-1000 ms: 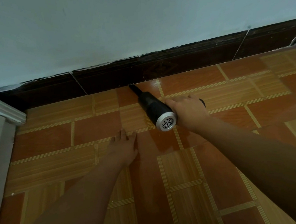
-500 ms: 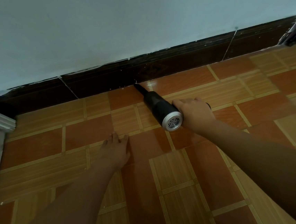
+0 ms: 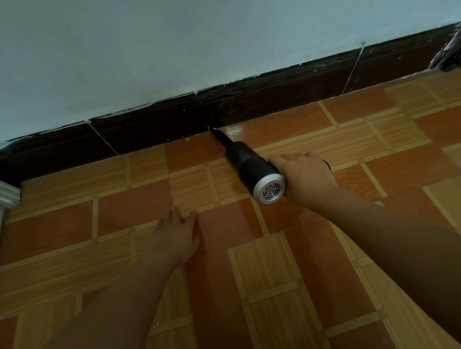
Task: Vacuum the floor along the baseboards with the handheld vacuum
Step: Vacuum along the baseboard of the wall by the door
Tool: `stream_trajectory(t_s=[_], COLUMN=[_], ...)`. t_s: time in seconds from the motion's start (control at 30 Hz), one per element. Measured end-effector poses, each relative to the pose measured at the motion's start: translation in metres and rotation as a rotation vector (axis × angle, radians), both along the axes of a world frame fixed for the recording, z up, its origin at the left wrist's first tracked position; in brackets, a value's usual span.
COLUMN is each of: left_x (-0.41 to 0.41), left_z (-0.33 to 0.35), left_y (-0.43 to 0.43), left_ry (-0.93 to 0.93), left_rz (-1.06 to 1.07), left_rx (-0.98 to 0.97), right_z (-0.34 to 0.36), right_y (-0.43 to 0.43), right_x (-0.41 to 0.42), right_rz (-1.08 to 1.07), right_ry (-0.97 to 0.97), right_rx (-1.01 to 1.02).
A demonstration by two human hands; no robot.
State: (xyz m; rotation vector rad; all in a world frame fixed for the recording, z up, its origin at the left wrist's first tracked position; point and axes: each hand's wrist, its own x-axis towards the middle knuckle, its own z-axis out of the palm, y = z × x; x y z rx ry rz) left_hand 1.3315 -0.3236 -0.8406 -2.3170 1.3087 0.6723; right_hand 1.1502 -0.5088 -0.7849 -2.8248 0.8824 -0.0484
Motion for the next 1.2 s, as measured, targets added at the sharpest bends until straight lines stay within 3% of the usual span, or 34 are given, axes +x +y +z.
stream_trajectory(t_s=[1.2], left_x=[-0.001], left_z=[0.006], left_y=[0.001], left_ry=[0.032], left_rz=[-0.001], left_rx=[-0.007], right_z=[0.005], right_y=[0.013], right_x=[0.048], right_rz=[0.136], right_ry=[0.06], right_rx=[0.036])
